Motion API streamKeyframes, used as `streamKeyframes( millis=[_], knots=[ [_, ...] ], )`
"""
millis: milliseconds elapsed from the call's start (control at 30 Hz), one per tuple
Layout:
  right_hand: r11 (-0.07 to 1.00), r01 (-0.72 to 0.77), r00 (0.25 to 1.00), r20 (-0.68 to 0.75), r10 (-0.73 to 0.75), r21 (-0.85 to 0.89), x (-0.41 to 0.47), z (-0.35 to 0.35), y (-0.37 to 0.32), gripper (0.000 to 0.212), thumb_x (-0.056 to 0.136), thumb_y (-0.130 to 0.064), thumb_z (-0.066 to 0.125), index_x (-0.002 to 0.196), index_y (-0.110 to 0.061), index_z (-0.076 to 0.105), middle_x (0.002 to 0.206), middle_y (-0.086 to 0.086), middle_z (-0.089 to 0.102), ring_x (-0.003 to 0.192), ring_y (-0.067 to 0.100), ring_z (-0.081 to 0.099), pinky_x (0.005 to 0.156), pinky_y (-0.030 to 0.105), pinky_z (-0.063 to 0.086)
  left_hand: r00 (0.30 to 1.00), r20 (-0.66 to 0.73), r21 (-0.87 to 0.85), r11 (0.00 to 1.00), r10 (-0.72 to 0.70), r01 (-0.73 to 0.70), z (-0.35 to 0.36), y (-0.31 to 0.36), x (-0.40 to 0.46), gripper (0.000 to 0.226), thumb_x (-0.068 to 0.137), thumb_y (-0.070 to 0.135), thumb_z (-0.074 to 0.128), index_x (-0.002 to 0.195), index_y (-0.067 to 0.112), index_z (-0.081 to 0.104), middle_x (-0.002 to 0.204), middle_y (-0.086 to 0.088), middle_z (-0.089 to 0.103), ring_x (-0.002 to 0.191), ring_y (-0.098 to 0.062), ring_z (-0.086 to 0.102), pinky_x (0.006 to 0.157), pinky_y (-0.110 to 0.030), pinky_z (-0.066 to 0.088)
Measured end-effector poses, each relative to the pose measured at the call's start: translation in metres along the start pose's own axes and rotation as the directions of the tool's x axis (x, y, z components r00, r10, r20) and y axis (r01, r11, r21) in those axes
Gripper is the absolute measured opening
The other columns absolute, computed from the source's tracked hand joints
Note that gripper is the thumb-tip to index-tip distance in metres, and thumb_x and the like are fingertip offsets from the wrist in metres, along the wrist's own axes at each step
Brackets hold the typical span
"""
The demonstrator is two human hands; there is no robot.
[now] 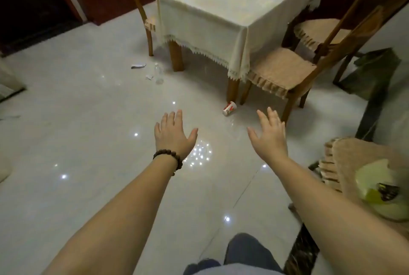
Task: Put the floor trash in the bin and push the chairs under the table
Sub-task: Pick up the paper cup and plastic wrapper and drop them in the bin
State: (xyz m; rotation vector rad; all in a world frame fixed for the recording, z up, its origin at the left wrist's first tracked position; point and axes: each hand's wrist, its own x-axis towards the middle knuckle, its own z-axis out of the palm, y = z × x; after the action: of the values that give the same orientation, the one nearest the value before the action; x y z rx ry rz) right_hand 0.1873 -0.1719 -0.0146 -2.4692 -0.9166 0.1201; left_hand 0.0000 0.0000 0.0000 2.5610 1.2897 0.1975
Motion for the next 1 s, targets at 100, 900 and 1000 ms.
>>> streamKeyframes(
  millis=[100,900,1000],
  knots=[
    [0.998,-0.046,0.999,0.008,0.046,-0.04,0.008,0.016,0.005,0.059,0.093,-0.046,0.045,0.145,-0.021,0.031,0.158,0.006,0.016,0.146,0.022,0.007,0.118,0.047,0.007,0.999,0.033,0.032,0.999,-0.004,0.003,0.012,-0.006,0.012,0.075,0.092,0.055,0.039,0.152,0.016,0.015,0.158,-0.006,0.023,0.147,-0.024,0.013,0.118,-0.046,0.012],
    [0.919,-0.393,0.91,0.128,0.394,-0.032,0.401,0.143,0.105,0.056,0.093,-0.039,0.048,0.144,-0.02,0.033,0.156,0.009,0.02,0.145,0.025,0.011,0.116,0.04,0.005,0.931,0.345,0.06,0.987,0.121,-0.151,0.144,0.113,0.467,0.072,0.094,0.054,0.039,0.152,0.019,0.014,0.158,-0.004,0.021,0.147,-0.022,0.013,0.118,-0.044,0.015],
    [0.899,-0.437,0.889,0.141,0.435,-0.021,0.434,0.152,0.114,0.055,0.093,-0.038,0.049,0.144,-0.019,0.034,0.156,0.009,0.021,0.144,0.025,0.011,0.117,0.041,0.01,0.911,0.386,0.073,0.98,0.145,-0.187,0.162,0.124,0.512,0.072,0.094,0.054,0.04,0.151,0.019,0.015,0.158,-0.003,0.021,0.146,-0.022,0.014,0.119,-0.043,0.016]
  ],
)
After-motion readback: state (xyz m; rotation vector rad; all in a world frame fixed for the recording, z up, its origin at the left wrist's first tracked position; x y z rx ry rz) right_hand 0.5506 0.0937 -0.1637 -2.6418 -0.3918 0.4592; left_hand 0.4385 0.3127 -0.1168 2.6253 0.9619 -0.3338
